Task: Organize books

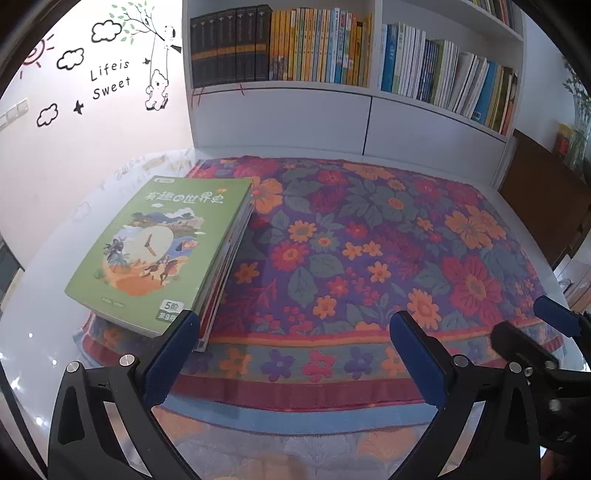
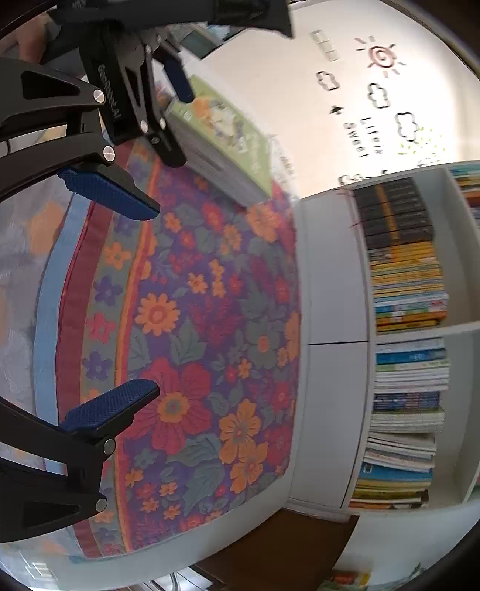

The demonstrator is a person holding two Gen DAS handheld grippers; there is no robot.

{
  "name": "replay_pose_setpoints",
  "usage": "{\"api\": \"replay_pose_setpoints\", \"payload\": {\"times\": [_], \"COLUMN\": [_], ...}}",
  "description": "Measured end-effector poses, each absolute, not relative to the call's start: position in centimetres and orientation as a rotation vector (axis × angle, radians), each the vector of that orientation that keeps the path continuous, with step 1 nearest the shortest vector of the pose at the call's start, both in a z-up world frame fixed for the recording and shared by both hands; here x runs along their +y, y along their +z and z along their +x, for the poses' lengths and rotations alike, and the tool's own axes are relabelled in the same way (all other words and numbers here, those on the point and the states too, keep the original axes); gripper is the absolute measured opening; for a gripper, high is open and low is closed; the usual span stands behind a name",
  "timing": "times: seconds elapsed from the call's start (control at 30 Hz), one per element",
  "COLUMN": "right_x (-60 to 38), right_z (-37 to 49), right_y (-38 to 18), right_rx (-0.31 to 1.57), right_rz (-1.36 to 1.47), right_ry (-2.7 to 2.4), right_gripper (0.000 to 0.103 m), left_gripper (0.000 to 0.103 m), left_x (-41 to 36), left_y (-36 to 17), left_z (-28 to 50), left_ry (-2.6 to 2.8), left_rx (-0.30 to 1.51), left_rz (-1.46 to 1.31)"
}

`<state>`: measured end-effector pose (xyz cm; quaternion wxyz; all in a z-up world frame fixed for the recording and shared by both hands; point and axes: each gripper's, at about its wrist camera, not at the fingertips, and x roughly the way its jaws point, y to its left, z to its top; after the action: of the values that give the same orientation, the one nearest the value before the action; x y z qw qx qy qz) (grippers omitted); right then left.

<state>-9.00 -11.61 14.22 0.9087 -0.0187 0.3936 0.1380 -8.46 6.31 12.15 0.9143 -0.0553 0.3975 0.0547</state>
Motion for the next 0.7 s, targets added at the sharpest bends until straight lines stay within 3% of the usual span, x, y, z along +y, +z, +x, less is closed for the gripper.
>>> {"api": "replay_pose_setpoints", "payload": {"times": [0.7], "right_x": [-11.41], "right_z": [-7.93], "right_y": [13.25], "right_rx": [0.848], "right_rz": [-0.062], "right_ry": [0.281], "right_gripper": [0.087], "left_gripper": [0.102], "left_x": [6.26], "left_y": [11.54], "left_z": [-8.17], "left_ry": [0.120], "left_rx": [0.824], "left_rz": [-0.123]}}
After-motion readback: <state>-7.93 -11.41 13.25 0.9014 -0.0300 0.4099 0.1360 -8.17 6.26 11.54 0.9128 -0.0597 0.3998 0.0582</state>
